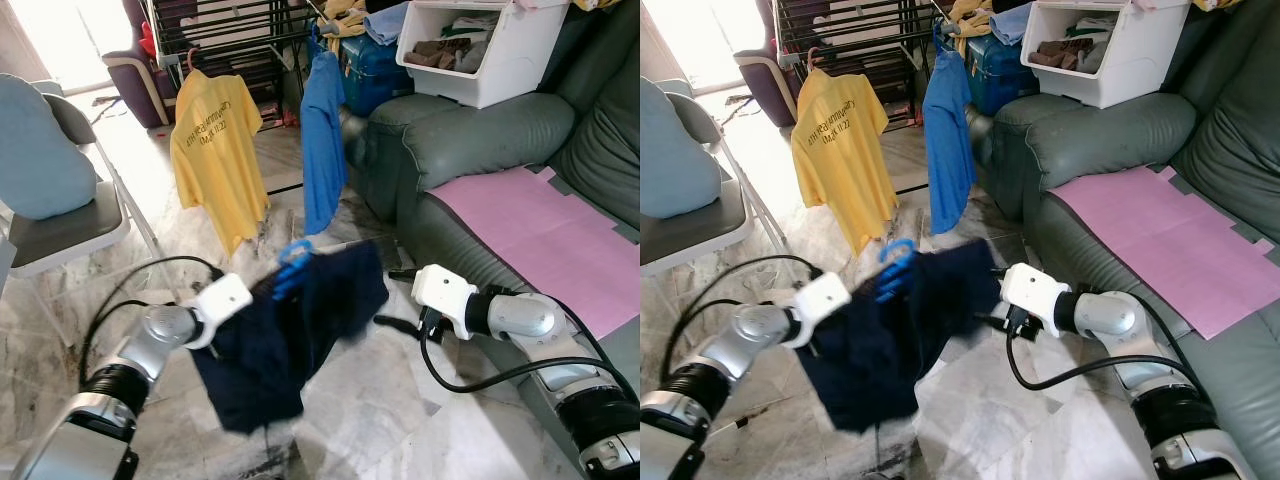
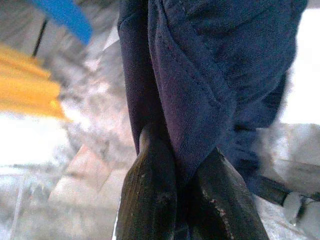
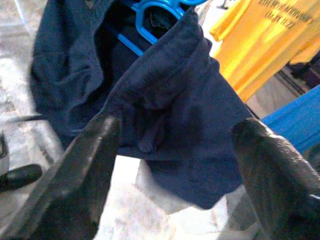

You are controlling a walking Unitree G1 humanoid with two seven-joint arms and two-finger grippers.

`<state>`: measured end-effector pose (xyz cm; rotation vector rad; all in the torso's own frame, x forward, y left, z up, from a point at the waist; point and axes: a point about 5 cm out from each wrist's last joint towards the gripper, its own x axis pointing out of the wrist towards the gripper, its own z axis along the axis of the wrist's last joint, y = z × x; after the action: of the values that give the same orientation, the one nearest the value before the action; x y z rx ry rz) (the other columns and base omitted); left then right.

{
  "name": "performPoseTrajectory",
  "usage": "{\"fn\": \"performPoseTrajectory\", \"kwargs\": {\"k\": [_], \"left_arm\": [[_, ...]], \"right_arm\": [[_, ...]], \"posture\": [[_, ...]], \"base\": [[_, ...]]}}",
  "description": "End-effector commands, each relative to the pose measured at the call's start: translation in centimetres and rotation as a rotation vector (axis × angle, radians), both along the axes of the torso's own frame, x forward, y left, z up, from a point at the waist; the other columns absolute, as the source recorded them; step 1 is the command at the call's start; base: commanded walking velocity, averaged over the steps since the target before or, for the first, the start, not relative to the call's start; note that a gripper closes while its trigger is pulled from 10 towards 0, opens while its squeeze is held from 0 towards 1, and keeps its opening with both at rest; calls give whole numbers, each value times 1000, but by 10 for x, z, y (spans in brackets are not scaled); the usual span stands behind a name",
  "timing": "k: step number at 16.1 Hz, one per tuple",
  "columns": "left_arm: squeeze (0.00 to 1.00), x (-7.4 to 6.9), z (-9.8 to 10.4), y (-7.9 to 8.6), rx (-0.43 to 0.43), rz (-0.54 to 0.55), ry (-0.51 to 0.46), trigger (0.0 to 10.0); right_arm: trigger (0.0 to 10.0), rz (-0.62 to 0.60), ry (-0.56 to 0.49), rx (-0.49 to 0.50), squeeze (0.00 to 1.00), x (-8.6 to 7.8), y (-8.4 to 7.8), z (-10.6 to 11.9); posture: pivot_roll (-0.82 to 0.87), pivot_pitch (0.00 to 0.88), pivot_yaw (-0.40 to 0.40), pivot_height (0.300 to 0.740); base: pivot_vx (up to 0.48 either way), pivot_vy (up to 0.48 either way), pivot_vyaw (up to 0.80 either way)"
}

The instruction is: Hang hanger

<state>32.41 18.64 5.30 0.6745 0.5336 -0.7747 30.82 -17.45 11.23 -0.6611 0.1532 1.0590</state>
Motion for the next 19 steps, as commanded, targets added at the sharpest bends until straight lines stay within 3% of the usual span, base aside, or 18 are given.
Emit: {"fn": "performPoseTrajectory", "kwargs": {"k": [1,5,7,8,14,15,16,17,19], "left_arm": [[0,2,7,-7,11,-74,-27,0],[0,-5,3,-24,35,-230,-33,0],[0,-6,4,-26,34,-253,-39,0],[0,-7,5,-28,35,-284,-45,0],[0,-10,19,-39,-13,-396,-89,0],[0,-12,19,-40,-17,-410,-88,0],[0,-14,19,-42,-22,-426,-85,0],[0,-15,19,-42,-23,-433,-84,0],[0,-17,18,-44,-28,-444,-80,0]], "right_arm": [[10000,36,-17,-33,1000,3,0,5],[10000,81,-8,-82,1000,3,-2,7],[10000,96,12,-115,749,4,-7,4],[10000,103,10,-170,0,3,-12,1],[10000,120,67,-241,0,3,-22,-8],[8667,117,66,-245,0,3,-22,-9],[4941,113,56,-257,0,4,-24,-9],[0,111,44,-266,0,6,-24,-8],[0,111,43,-271,0,7,-25,-9]], "posture": [[-139,0,96,740],[-141,0,94,740],[-143,0,92,740],[-141,0,92,740],[-135,0,89,740],[-134,0,89,740],[-133,0,89,740],[-133,0,88,740],[-133,0,88,740]], "base": [[0,0,0],[0,0,0],[0,0,0],[0,0,0],[0,0,0],[0,0,0],[0,0,0],[0,0,0],[0,0,0]]}}
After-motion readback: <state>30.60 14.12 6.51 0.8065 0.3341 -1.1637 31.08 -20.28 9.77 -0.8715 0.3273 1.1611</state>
